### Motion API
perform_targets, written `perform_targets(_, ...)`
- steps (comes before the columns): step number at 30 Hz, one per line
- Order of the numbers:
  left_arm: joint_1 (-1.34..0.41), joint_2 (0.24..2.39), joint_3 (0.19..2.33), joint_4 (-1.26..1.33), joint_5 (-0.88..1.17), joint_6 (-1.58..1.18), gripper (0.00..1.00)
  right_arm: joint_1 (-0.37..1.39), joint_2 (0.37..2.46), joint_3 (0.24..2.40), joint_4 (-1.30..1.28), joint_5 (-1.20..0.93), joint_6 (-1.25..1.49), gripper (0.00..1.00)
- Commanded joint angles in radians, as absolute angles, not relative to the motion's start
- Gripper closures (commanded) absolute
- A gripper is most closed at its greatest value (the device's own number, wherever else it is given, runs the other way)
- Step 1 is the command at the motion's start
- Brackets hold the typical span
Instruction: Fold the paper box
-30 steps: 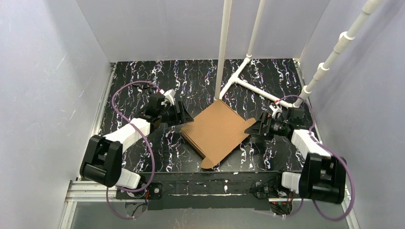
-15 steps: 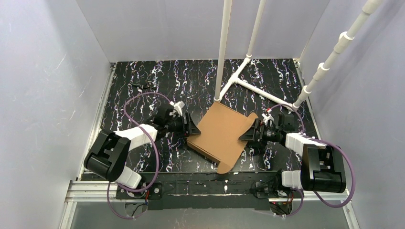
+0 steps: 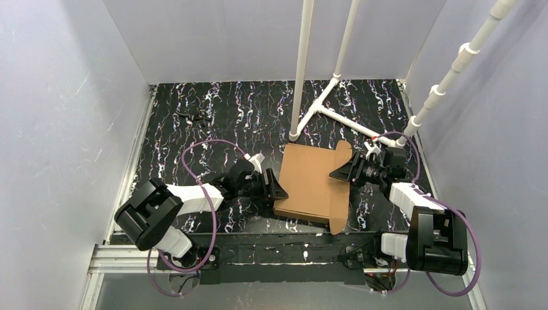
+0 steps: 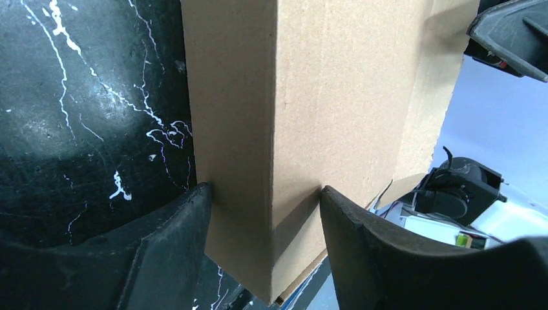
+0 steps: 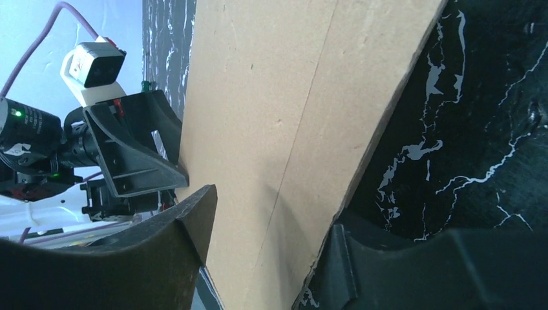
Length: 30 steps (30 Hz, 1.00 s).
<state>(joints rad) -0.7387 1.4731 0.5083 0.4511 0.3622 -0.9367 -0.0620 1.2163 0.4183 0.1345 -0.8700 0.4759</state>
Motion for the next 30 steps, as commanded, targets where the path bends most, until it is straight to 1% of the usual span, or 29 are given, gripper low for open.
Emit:
perform_targets(1,-0.750,1.432,0.473,0.529,0.287,-0.991,0.39,-0.072,1.204,0.453,0.152,-0.874,0.485,0.41)
perform_targets(3,-0.750,1.392,0.456,0.530,0.262,-0.987,0.37,-0.076,1.205,0.449,0.153,-0.871,0.489,0.46)
perform_targets(5,-0.750,1.354,0.437,0.529,0.239,-0.982,0.33,-0.079,1.206,0.444,0.152,-0.859,0.492,0.51)
perform_targets(11,-0.733,1.308,0.405,0.529,0.222,-0.986,0.20,-0.135,1.212,0.441,0.103,-0.810,0.462,0.76)
perform_targets(13,-0.727,1.310,0.406,0.531,0.225,-0.984,0.14,-0.155,1.213,0.440,0.096,-0.808,0.455,0.81)
perform_targets(15,-0.724,1.317,0.413,0.531,0.227,-0.981,0.11,-0.166,1.220,0.443,0.083,-0.797,0.441,0.83)
perform_targets(16,-0.723,1.321,0.417,0.531,0.228,-0.976,0.10,-0.168,1.229,0.449,0.064,-0.775,0.426,0.81)
perform_targets(18,-0.717,1.335,0.426,0.531,0.235,-0.974,0.10,-0.171,1.255,0.466,0.004,-0.727,0.392,0.62)
perform_targets(19,-0.715,1.340,0.435,0.529,0.243,-0.972,0.10,-0.173,1.268,0.472,0.002,-0.725,0.375,0.56)
perform_targets(21,-0.711,1.354,0.445,0.529,0.251,-0.972,0.10,-0.180,1.289,0.488,-0.029,-0.729,0.361,0.49)
perform_targets(23,-0.711,1.378,0.461,0.529,0.258,-0.969,0.09,-0.203,1.262,0.508,-0.068,-0.722,0.352,0.46)
perform_targets(24,-0.710,1.397,0.465,0.529,0.250,-0.960,0.07,-0.216,1.227,0.510,-0.083,-0.731,0.340,0.46)
perform_targets(26,-0.707,1.410,0.473,0.529,0.249,-0.944,0.05,-0.222,1.163,0.506,-0.086,-0.724,0.327,0.47)
perform_targets(27,-0.702,1.423,0.492,0.529,0.256,-0.931,0.04,-0.224,1.133,0.500,-0.081,-0.716,0.327,0.53)
perform_targets(29,-0.695,1.443,0.511,0.530,0.273,-0.925,0.04,-0.231,1.142,0.509,-0.089,-0.709,0.321,0.63)
perform_targets(30,-0.695,1.469,0.535,0.532,0.303,-0.922,0.05,-0.243,1.178,0.517,-0.092,-0.725,0.309,0.80)
